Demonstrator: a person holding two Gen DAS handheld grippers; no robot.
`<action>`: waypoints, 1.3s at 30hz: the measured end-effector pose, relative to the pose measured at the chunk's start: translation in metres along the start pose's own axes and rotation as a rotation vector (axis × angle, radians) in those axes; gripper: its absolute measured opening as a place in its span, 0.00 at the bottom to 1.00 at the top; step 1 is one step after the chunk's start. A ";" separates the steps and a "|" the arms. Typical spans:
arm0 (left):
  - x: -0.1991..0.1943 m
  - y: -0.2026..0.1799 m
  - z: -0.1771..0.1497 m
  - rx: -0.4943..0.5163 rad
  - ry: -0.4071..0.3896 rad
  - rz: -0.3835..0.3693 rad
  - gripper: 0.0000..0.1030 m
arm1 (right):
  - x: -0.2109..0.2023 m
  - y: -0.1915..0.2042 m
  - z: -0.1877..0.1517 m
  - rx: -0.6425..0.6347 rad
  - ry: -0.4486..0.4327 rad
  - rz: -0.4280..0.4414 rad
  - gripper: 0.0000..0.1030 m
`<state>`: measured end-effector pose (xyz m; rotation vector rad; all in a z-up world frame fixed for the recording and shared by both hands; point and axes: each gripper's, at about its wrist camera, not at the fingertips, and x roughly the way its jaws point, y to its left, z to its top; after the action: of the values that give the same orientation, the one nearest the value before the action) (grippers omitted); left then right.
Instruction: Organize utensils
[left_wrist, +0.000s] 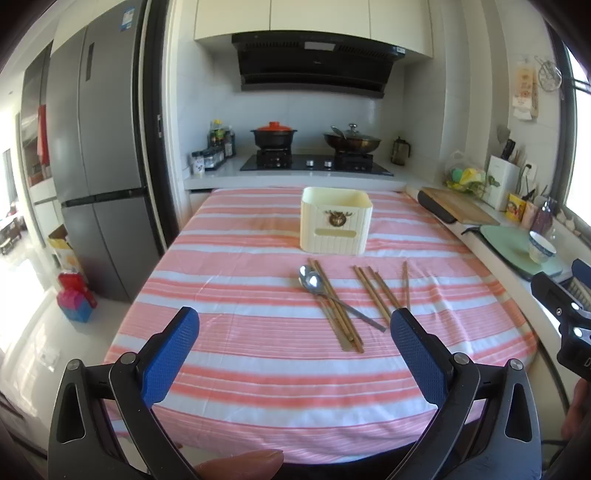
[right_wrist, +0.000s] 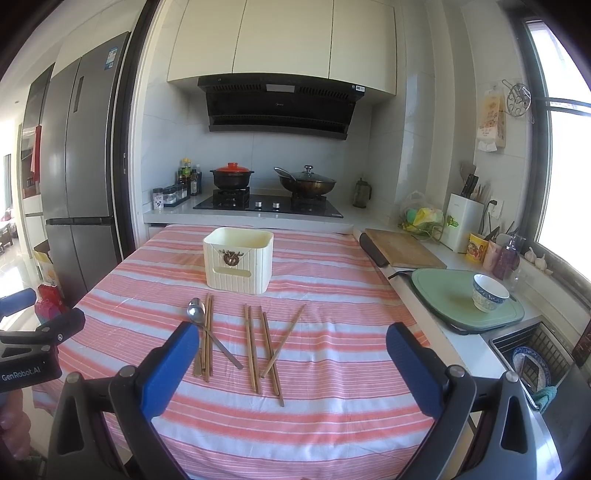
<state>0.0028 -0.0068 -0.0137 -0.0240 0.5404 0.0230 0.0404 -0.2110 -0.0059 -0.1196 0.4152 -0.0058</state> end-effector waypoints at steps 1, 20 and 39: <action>0.003 0.000 0.000 -0.002 0.002 0.000 1.00 | 0.001 -0.001 -0.002 0.001 0.001 0.000 1.00; 0.008 -0.001 0.001 -0.005 0.015 -0.002 1.00 | 0.008 -0.003 -0.005 0.003 0.009 0.002 1.00; 0.010 0.000 0.000 -0.011 0.029 -0.005 1.00 | 0.011 -0.003 -0.006 0.010 0.021 0.003 1.00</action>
<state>0.0110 -0.0065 -0.0188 -0.0358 0.5689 0.0211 0.0477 -0.2155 -0.0155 -0.1095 0.4363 -0.0057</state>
